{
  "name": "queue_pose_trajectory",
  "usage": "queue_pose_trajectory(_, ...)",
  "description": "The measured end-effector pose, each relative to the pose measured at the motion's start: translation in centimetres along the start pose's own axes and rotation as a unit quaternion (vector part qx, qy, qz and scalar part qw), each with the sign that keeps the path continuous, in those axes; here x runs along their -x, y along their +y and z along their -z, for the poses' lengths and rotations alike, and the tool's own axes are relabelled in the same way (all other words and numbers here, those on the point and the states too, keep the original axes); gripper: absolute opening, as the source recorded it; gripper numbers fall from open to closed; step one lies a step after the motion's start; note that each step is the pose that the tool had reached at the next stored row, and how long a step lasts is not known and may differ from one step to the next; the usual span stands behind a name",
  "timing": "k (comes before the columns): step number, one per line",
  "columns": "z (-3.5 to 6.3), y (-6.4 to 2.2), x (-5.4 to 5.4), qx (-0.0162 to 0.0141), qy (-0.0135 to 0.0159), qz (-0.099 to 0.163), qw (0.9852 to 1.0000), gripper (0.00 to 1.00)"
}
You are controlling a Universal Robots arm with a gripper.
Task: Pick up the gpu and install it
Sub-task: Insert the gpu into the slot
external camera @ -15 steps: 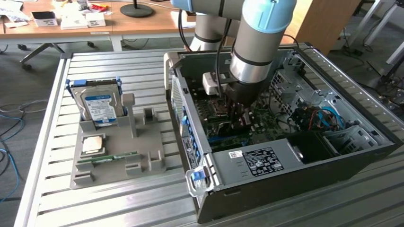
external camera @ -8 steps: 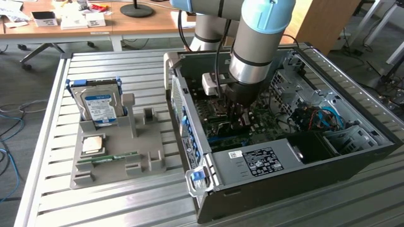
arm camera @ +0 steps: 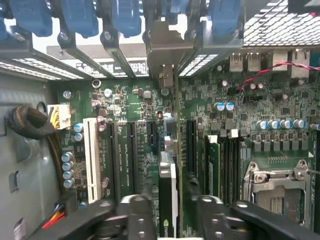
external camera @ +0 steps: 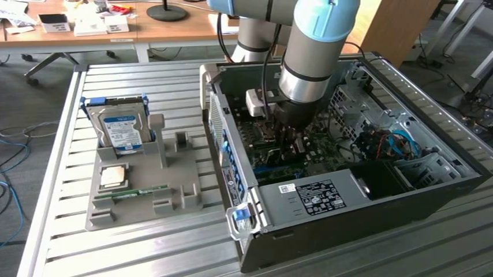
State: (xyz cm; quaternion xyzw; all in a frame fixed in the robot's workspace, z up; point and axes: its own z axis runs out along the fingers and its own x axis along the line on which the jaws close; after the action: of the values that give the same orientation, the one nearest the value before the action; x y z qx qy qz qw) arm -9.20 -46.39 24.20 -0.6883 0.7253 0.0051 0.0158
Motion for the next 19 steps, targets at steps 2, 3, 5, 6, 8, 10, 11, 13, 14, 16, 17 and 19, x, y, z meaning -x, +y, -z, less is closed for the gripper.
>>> queue_pose_trajectory(2, 0.01, 0.0, 0.0, 0.0, 0.0001, 0.0, 1.0, 0.45)
queue_pose_trajectory(3, 0.01, 0.0, 0.0, 0.0001, 0.0001, 0.0, 1.0, 0.45)
queue_pose_trajectory(5, 0.01, 0.0, 0.0, 0.0001, 0.0001, 0.0, 1.0, 0.52)
queue_pose_trajectory(6, 0.01, 0.0, 0.0, 0.0001, 0.0001, 0.0, 1.0, 0.52)
queue_pose_trajectory(8, 0.07, 0.0, -0.01, 0.0001, 0.0003, 0.0, 1.0, 0.52)
queue_pose_trajectory(10, 0.36, 0.0, 0.01, 0.0001, 0.0002, 0.0, 1.0, 0.52)
queue_pose_trajectory(11, 0.52, 0.0, 0.01, 0.0001, 0.0002, 0.0, 1.0, 0.52)
queue_pose_trajectory(13, 0.62, -0.01, 0.02, 0.0001, 0.0002, 0.0, 1.0, 0.52)
queue_pose_trajectory(14, 0.62, -0.01, 0.02, 0.0001, 0.0002, 0.0, 1.0, 0.52)
queue_pose_trajectory(16, 0.62, -0.01, 0.02, 0.0001, 0.0002, 0.0, 1.0, 0.52)
queue_pose_trajectory(17, 0.63, -0.01, 0.02, 0.0001, 0.0002, 0.0, 1.0, 0.52)
queue_pose_trajectory(19, 0.63, -0.01, 0.02, 0.0001, 0.0002, 0.0, 1.0, 0.52)
